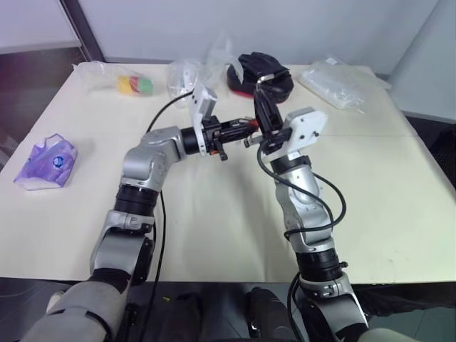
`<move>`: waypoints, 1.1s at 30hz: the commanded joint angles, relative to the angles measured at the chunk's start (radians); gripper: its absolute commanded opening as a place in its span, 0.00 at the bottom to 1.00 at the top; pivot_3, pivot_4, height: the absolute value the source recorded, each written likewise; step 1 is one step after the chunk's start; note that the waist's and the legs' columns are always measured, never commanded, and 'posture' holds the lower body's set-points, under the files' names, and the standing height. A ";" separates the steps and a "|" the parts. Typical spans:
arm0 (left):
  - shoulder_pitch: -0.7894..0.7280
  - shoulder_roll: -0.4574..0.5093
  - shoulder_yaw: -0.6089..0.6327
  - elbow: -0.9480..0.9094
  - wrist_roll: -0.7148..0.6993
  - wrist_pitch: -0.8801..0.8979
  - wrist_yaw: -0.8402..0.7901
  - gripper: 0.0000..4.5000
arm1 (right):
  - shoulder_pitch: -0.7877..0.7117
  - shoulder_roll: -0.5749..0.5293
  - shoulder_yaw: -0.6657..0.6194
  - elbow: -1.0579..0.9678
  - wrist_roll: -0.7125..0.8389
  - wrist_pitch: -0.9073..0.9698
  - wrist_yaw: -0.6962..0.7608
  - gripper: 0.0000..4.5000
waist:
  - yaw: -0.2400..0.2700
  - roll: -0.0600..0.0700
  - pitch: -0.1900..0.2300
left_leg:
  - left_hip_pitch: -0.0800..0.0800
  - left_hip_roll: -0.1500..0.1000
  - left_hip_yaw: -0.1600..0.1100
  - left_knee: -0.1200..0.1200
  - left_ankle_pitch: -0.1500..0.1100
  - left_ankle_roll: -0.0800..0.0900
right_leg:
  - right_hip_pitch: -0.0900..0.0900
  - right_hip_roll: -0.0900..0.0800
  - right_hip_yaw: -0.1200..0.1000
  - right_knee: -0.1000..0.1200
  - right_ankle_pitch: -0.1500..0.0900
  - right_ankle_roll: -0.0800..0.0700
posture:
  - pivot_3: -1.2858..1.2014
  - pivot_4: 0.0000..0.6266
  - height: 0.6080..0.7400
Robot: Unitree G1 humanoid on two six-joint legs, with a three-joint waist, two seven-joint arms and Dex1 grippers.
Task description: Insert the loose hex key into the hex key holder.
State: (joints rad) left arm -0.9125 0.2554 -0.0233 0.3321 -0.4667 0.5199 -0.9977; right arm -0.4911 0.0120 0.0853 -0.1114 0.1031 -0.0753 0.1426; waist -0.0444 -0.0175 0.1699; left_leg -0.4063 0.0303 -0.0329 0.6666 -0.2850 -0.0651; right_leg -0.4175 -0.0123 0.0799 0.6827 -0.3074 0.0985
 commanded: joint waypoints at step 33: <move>-0.024 -0.011 0.029 -0.037 -0.026 -0.011 0.004 0.05 | -0.027 -0.003 -0.028 -0.005 -0.005 -0.028 -0.009 0.01 | 0.000 0.000 0.000 | 0.000 0.000 0.000 0.000 0.000 0.000 | 0.000 0.000 0.000 0.000 0.000 0.000 | 0.52 0.24 1.00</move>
State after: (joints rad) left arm -0.9115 0.2457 -0.0228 0.3303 -0.4679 0.5203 -0.9971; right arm -0.4970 0.0086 0.0732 -0.1023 0.1013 -0.0761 0.1420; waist -0.0443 -0.0175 0.1699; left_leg -0.4063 0.0303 -0.0329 0.6668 -0.2848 -0.0653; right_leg -0.4176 -0.0123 0.0799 0.6829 -0.3074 0.0985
